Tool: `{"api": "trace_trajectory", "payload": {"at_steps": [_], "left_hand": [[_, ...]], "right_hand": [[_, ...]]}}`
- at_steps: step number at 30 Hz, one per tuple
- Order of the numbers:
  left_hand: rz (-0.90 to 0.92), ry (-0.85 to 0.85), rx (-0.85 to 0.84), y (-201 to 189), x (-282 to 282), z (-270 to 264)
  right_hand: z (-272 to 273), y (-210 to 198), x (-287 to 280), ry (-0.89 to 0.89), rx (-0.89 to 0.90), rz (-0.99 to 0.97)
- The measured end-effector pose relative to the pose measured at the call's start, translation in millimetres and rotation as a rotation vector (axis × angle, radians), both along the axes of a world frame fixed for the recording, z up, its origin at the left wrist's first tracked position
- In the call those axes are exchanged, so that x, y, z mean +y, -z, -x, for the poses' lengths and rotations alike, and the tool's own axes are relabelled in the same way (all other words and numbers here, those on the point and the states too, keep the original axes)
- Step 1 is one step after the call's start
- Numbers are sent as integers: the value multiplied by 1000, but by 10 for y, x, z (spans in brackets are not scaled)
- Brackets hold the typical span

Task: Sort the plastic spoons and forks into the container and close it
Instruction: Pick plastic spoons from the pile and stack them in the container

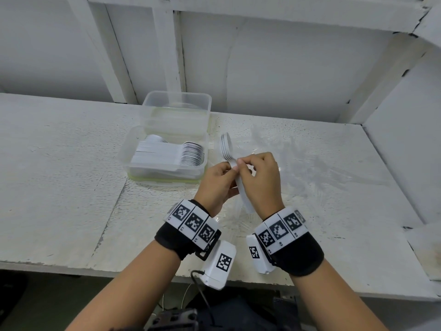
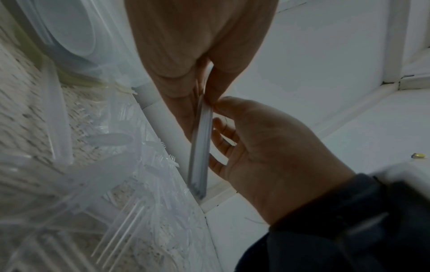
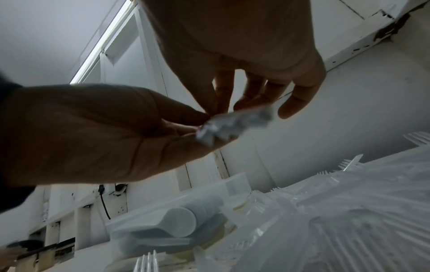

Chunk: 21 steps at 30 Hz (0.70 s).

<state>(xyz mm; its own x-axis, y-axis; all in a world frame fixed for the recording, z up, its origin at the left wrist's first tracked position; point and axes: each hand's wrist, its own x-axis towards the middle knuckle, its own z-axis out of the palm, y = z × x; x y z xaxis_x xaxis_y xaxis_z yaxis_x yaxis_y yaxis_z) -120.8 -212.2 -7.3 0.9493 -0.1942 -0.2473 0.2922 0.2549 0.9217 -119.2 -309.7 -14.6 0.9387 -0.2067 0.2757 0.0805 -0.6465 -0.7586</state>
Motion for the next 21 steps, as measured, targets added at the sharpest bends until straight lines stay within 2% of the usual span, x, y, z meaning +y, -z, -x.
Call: {"api": "trace_trajectory", "payload": {"at_steps": [3,6,9,12,15,18,21], "left_hand": [[-29,17,28,11,31,-6],[-122,56,35,-23,85,-20],[-362,109,-63,-56,183,-61],[-635,194,-195,-106,313,-98],[-897,306,-287,-126,453,-127],[-927,379,-320,-151,545,-117],[-935,410,-341,-176,634,-118]], "right_hand": [[-3,-32,-47,-43,31,111],[-6,-86,-115,-163,51,181],[-43,-140,-196,-245,0,191],[-75,-229,-247,-260,-162,229],[-96,-278,-240,-378,-283,484],[-119,-230,-179,-553,-317,800],[-136,-152,-93,-647,-330,937]]}}
